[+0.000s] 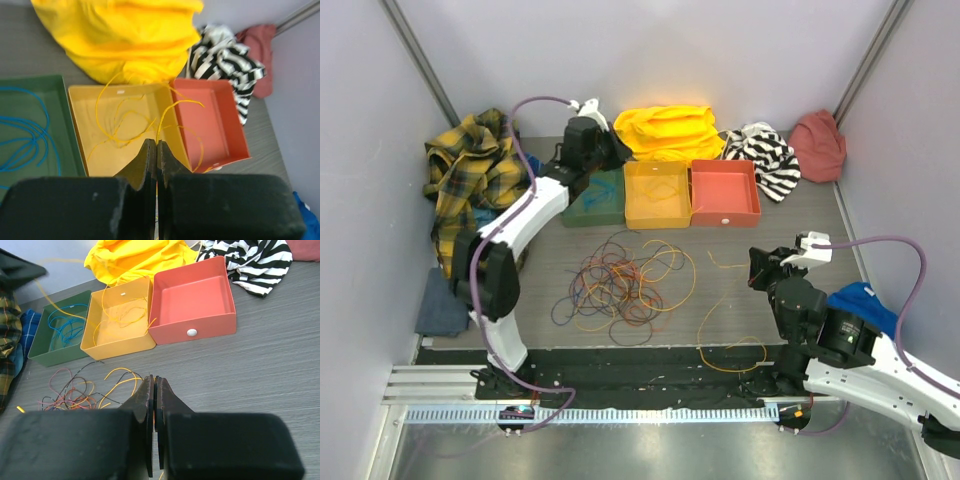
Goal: Untangle the cables
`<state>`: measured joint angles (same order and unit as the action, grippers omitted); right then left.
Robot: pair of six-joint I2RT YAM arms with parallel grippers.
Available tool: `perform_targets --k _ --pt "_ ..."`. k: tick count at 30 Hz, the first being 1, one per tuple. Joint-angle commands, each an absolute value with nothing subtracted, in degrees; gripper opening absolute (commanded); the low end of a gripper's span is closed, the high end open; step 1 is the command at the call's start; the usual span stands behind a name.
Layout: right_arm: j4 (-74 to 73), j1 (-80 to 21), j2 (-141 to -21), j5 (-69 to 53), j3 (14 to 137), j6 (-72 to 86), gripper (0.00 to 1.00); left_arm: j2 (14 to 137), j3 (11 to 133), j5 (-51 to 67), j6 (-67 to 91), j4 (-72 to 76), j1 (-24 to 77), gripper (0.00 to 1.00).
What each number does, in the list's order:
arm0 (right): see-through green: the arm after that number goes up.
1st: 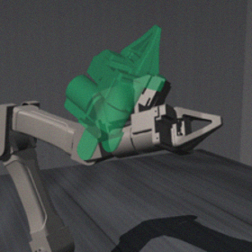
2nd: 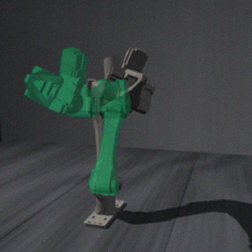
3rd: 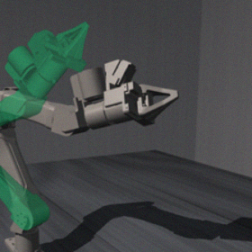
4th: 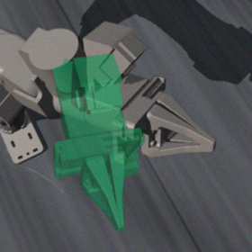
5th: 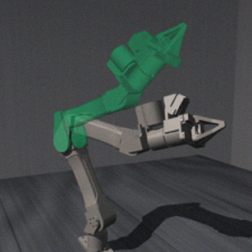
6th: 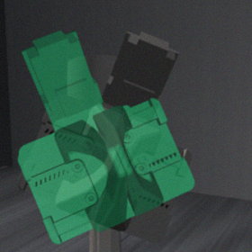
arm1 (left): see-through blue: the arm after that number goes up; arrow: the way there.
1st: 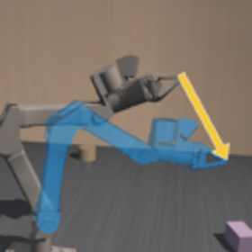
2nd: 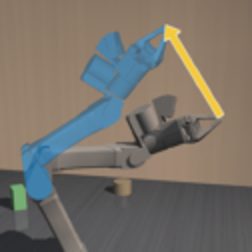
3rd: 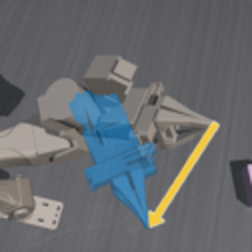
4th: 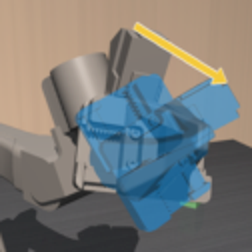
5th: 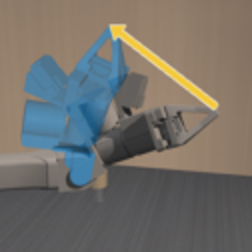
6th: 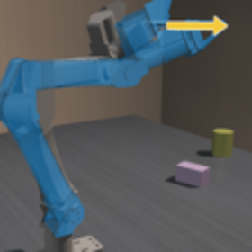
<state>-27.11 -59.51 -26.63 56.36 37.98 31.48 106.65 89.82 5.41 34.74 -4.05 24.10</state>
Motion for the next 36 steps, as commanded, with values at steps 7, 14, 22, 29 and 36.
perform_targets --k 7,14,22,29,36 --pt "-24.0 -59.5 -26.0 55.9 36.8 33.4 0.01 88.5 78.7 -2.2 28.5 -1.3 25.6 0.00" --pt "-24.1 -59.6 -26.2 55.5 36.8 33.9 0.01 86.0 73.3 -1.9 28.8 -0.4 25.6 0.00" --pt "-24.3 -59.5 -25.8 55.5 36.6 34.5 0.01 98.7 86.7 -4.6 27.3 -1.8 25.6 0.00" --pt "-25.0 -59.5 -26.1 57.2 36.7 33.0 0.01 112.2 99.3 -2.5 30.3 -2.8 26.5 0.00" --pt "-25.0 -59.5 -26.5 57.9 37.0 31.5 0.01 117.2 97.0 -2.6 31.5 -2.2 27.9 0.00"
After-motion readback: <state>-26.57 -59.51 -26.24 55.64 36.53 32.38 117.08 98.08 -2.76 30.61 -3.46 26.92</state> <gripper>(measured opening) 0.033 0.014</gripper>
